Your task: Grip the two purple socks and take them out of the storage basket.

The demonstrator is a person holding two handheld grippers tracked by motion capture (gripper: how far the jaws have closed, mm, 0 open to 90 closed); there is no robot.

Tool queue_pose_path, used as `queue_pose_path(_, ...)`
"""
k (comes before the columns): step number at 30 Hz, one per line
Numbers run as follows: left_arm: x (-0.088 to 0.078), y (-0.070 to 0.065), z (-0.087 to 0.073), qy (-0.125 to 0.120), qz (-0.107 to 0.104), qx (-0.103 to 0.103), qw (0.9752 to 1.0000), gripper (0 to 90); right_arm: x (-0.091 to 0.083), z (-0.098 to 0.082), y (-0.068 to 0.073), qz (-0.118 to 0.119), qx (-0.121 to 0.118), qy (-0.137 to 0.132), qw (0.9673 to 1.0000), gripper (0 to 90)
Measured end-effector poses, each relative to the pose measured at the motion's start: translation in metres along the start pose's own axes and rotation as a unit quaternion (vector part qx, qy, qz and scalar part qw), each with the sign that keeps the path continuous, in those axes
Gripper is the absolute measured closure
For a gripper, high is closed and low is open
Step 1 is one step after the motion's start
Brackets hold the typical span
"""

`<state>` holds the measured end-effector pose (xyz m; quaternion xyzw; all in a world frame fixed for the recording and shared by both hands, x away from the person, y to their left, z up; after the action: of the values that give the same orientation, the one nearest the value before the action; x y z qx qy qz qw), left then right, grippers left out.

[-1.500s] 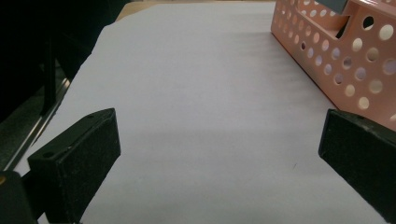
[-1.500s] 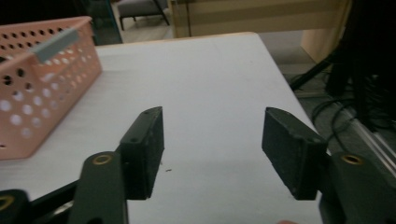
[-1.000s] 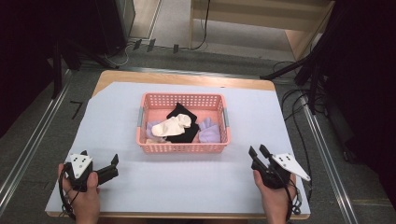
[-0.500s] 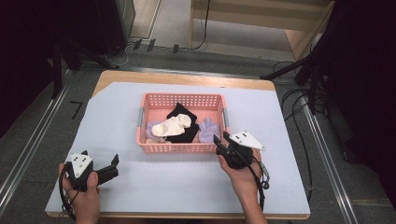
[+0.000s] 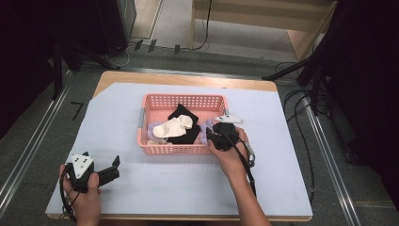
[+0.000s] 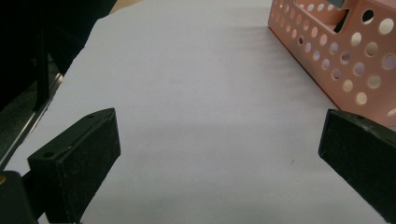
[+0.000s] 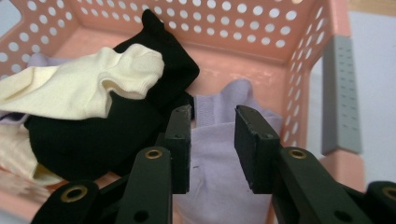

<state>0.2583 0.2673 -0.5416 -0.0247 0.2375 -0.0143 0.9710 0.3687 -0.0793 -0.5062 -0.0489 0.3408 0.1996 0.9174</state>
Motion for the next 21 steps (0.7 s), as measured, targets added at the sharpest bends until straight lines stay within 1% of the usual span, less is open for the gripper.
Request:
queue_pose_path(1,0.000,0.000,0.000,0.000,0.000,0.000,1.0000,0.0,0.000,0.000,0.000,0.000,0.000,0.000,1.0000,67.8)
queue_pose_path(2,0.000,0.000,0.000,0.000,0.000,0.001,1.0000,0.0,0.006,0.002,0.001,0.000,0.008,0.017,0.9998,68.3)
queue_pose_path(3,0.000,0.000,0.000,0.000,0.000,0.001,1.0000,0.0,0.009,0.002,0.001,-0.005,0.007,0.026,0.9996,68.3)
queue_pose_path(4,0.000,0.000,0.000,0.000,0.000,0.000,1.0000,0.0,0.012,0.003,0.002,-0.006,0.006,0.030,0.9995,68.6)
queue_pose_path(5,0.001,0.000,0.000,0.000,0.000,0.000,1.0000,0.0,0.016,0.003,0.003,-0.009,0.011,0.041,0.9991,68.8)
queue_pose_path(6,0.001,0.000,0.000,0.000,0.000,0.000,1.0000,0.0,0.016,0.003,0.003,-0.009,0.011,0.041,0.9991,68.8)
queue_pose_path(7,0.001,-0.001,0.000,0.000,0.000,0.000,1.0000,0.0,0.021,0.005,0.004,-0.002,0.034,0.055,0.9979,68.5)
queue_pose_path(8,0.001,-0.001,0.000,0.000,-0.001,0.000,1.0000,0.0,0.023,0.006,0.004,-0.006,0.034,0.062,0.9975,68.4)
queue_pose_path(9,0.001,0.000,0.000,0.000,-0.001,0.000,1.0000,0.0,0.026,0.006,0.003,-0.017,0.030,0.071,0.9969,68.4)
queue_pose_path(10,0.001,0.000,0.000,0.000,-0.001,0.000,1.0000,0.0,0.026,0.006,0.003,-0.017,0.030,0.071,0.9969,68.4)
queue_pose_path(11,0.001,-0.001,0.000,0.000,-0.002,0.000,1.0000,0.0,0.033,0.004,0.003,-0.021,0.032,0.094,0.9948,67.2)
queue_pose_path(12,0.001,-0.001,0.000,0.001,-0.002,0.000,1.0000,0.0,0.036,0.003,0.003,-0.024,0.033,0.106,0.9935,67.2)
queue_pose_path(13,0.001,-0.001,0.000,0.001,-0.002,0.000,1.0000,0.0,0.038,0.003,0.002,-0.029,0.030,0.113,0.9927,67.1)
queue_pose_path(14,0.001,-0.001,0.000,0.001,-0.002,0.000,1.0000,0.0,0.038,0.003,0.002,-0.029,0.030,0.113,0.9927,67.1)
queue_pose_path(15,0.001,0.000,0.000,0.001,-0.002,0.000,1.0000,0.0,0.042,0.001,0.004,-0.034,0.029,0.129,0.9906,65.1)
queue_pose_path(16,0.001,0.000,0.000,0.002,-0.003,0.000,1.0000,0.0,0.042,0.001,0.004,-0.034,0.029,0.129,0.9906,65.1)
queue_pose_path(17,0.001,0.000,0.000,0.003,-0.003,0.000,1.0000,0.3,0.047,-0.002,0.005,-0.035,0.026,0.143,0.9888,62.3)
queue_pose_path(18,0.001,0.000,0.000,0.003,-0.003,0.000,1.0000,0.3,0.047,-0.002,0.005,-0.035,0.026,0.143,0.9888,62.3)
queue_pose_path(19,0.001,-0.001,0.000,0.003,-0.003,0.000,1.0000,0.3,0.050,-0.003,0.005,-0.044,0.017,0.150,0.9876,62.3)
queue_pose_path(20,0.001,-0.001,0.000,0.002,-0.003,0.000,1.0000,0.3,0.053,-0.005,0.005,-0.051,0.008,0.162,0.9854,60.0)
queue_pose_path(21,0.001,-0.001,0.000,0.002,-0.003,0.000,1.0000,0.3,0.054,-0.006,0.005,-0.054,0.002,0.168,0.9843,58.3)
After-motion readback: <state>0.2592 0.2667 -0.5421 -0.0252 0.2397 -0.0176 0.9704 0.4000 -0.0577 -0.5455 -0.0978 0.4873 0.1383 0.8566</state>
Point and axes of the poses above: each handheld gripper's, and its own axes: x roughly forward along the jaws, z roughly out of its top, y roughly to its left, the point moved 8 cm from there along x, roughly forward along the jaws, and after that the axes turned 4 degrees about -x, right-handed, at the moved point
